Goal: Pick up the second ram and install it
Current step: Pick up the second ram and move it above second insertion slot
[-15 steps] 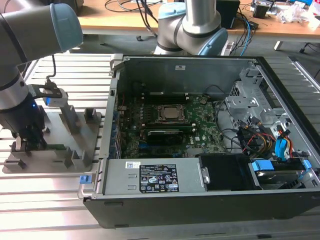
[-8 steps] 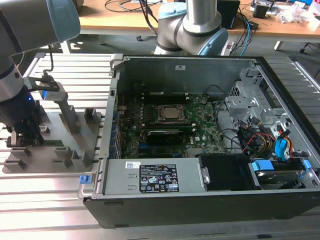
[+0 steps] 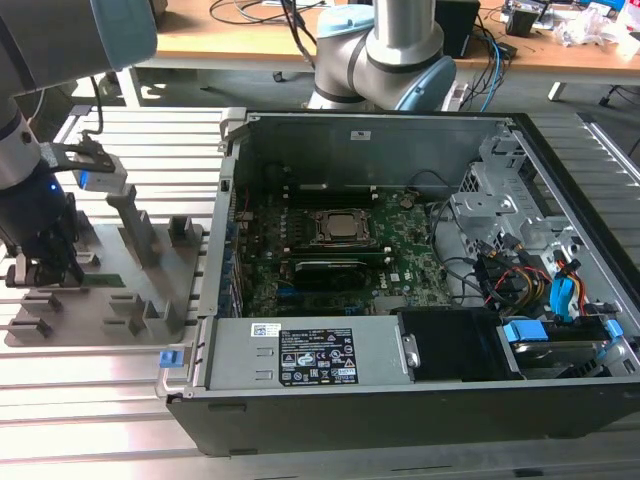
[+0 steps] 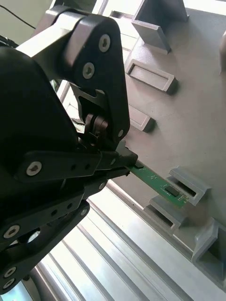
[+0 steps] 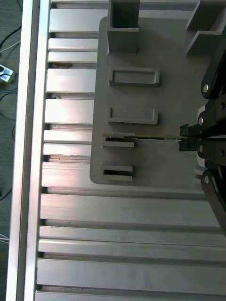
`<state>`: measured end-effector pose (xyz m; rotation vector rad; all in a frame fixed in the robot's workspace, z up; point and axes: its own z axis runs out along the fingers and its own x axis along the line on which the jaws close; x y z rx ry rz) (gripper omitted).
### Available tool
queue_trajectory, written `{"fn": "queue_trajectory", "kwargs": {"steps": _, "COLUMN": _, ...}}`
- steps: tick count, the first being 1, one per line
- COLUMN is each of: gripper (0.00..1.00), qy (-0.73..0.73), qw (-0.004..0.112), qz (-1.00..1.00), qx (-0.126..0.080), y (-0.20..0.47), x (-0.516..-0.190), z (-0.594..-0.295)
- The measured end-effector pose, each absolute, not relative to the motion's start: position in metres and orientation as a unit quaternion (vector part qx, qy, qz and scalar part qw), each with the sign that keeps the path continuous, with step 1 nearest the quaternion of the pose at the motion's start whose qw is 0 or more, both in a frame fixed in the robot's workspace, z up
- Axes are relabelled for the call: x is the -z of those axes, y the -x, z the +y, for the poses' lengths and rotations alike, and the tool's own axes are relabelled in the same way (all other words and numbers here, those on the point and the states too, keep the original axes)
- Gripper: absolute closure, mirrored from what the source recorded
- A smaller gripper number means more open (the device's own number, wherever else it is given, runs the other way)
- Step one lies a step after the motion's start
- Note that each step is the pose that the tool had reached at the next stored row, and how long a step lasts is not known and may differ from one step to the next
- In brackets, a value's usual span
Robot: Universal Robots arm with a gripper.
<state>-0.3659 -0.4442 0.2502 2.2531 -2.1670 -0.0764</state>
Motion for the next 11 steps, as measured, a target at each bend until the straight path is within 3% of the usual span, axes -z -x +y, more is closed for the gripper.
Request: {"fn": "queue_trajectory", "kwargs": {"steps": 11, "gripper": 0.86, "qy": -0.72, "qw": 0.007, "qz": -0.693, "qx": 0.024, "y": 0.366, "x": -0.274, "z": -0.444}}
